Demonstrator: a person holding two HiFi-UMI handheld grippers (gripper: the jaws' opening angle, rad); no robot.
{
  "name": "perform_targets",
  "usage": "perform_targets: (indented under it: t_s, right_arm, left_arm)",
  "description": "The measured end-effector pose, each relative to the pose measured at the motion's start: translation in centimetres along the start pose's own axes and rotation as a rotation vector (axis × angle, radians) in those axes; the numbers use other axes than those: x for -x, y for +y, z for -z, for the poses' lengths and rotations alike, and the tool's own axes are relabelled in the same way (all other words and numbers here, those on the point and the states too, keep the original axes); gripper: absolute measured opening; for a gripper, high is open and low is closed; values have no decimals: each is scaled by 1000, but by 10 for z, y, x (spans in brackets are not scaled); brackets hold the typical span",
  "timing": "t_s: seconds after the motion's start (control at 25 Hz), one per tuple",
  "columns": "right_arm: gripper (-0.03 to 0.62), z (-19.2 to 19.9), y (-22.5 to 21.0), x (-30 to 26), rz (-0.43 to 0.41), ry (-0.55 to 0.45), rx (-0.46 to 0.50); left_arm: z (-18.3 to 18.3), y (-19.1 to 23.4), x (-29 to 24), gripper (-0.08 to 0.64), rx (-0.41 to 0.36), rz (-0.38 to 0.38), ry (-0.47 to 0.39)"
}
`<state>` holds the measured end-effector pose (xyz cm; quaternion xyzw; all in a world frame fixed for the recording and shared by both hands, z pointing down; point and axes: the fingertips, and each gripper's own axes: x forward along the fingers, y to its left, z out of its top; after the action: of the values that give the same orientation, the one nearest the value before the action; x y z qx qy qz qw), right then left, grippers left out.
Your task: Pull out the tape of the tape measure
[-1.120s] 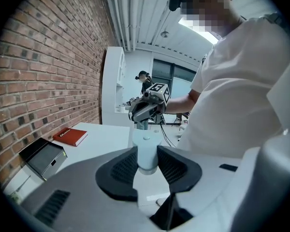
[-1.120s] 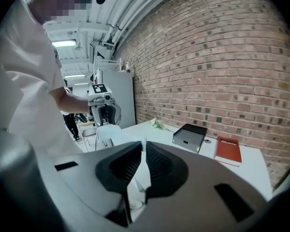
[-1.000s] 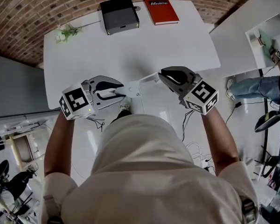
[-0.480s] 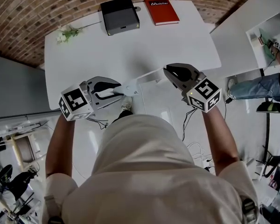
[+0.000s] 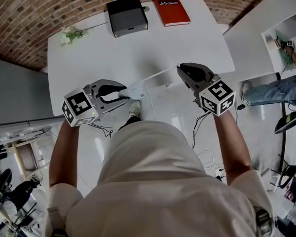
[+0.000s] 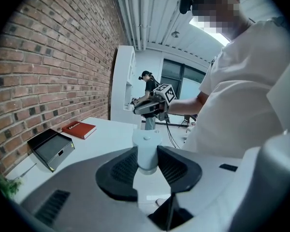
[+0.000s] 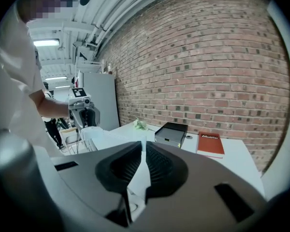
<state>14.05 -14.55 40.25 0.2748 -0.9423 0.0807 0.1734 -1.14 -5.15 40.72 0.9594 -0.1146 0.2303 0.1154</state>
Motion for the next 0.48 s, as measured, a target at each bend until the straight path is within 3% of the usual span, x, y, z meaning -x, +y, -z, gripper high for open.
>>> perform_targets:
  t_s: [0.48]
  right_arm:
    - [34, 4, -17, 4, 49, -3, -22]
  left_arm:
    - [4, 6, 2, 123, 20, -19, -4]
